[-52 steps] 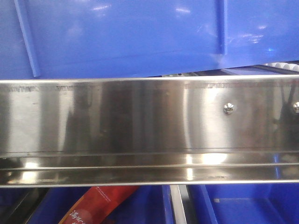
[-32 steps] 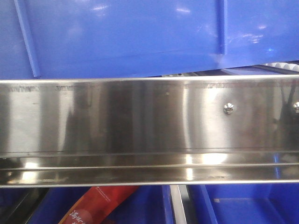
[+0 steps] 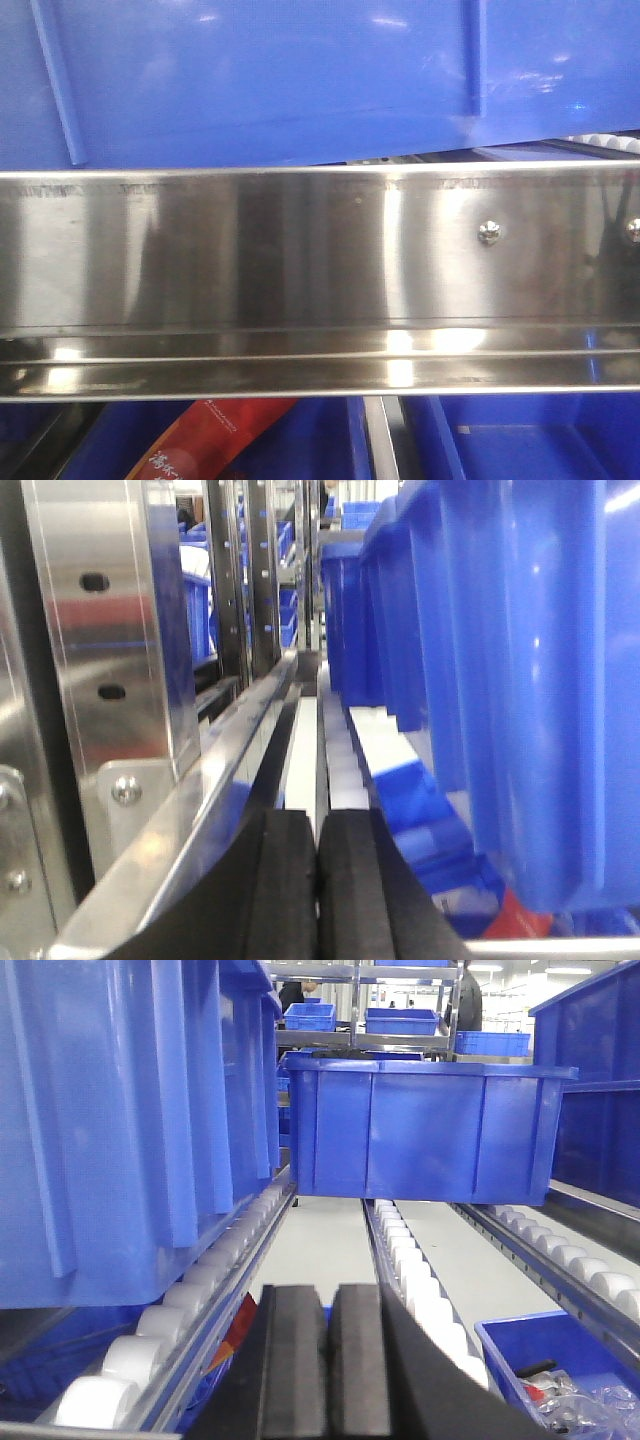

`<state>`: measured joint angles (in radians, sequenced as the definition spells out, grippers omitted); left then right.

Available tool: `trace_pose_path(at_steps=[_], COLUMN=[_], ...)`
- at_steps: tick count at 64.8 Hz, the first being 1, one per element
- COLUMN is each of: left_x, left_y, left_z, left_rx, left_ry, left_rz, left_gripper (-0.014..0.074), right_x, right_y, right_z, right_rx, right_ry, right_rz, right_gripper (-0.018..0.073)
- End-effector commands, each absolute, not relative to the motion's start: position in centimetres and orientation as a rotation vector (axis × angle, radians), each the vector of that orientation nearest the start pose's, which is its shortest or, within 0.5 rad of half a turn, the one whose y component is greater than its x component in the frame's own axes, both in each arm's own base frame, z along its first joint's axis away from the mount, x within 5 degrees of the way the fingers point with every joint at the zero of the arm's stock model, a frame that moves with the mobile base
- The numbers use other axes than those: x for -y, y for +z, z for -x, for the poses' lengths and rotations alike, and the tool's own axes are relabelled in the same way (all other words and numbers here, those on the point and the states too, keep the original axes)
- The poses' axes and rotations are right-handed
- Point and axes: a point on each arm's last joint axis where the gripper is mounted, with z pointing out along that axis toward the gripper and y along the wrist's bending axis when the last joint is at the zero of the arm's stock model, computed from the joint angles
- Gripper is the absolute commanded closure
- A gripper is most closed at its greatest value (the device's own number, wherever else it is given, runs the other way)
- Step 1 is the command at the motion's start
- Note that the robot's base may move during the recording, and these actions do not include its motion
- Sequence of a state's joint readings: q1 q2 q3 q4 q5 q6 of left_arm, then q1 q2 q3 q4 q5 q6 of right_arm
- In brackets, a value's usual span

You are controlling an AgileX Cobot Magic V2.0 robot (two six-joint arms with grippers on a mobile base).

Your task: Move blue bin to conveyor side

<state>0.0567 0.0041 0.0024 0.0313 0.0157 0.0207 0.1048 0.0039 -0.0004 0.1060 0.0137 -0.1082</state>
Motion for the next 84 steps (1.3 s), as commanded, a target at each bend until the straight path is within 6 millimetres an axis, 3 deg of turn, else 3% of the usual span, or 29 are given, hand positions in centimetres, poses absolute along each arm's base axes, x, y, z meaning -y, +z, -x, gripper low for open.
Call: trace_pose_path(at_steps=[1,13,21,29,41,48,58,67,75,84], left_x=[-0.3,-0.3,-0.3,-0.3,-0.2,-0.2,-0.3,-0.2,-0.1,0.0], left_y=[21.8,21.8,22.3,25.4,31.5,34.6,38.4,41.5,43.5,44.4], left_z=[-5.6,-5.6,-5.5,-4.7,-2.3,-2.0,-3.6,-6.2,-8.0,-9.3], left_rx=[-1.435,-1.433,-1.401,-1.382,-1.417,-1.428,-1.62,-1.745,-1.73,-1.692], left_ry=[0.09,0.09,0.09,0.093,0.097,0.098,0.085,0.036,-0.01,-0.045], left_rz=[-0.005,-0.005,-0.005,-0.002,0.007,0.009,0.018,0.03,0.039,0.05], left_gripper=[0.0614,0.0614,0.0614,0.0614,0.0614,0.0614,0.0614,0.0614,0.0614,0.0614], right_x=[-0.5,-0.5,-0.4,-0.5,-0.5,-0.6,-0.9,-1.4,-1.7,-2.2], right_y=[21.4,21.5,22.6,26.4,32.5,35.8,40.3,43.7,45.5,46.4], right_z=[-5.6,-5.6,-5.4,-4.4,-1.6,-1.4,-3.1,-6.1,-8.6,-10.0], right_rx=[-1.474,-1.465,-1.35,-1.341,-1.437,-1.504,-1.655,-1.801,-1.843,-1.841], right_ry=[0.076,0.075,0.071,0.081,0.1,0.104,0.11,0.116,0.126,0.192], right_rz=[0.077,0.075,0.061,0.074,0.117,0.134,0.162,0.185,0.189,0.181], right_gripper=[0.064,0.064,0.064,0.064,0.064,0.064,0.064,0.064,0.064,0.064])
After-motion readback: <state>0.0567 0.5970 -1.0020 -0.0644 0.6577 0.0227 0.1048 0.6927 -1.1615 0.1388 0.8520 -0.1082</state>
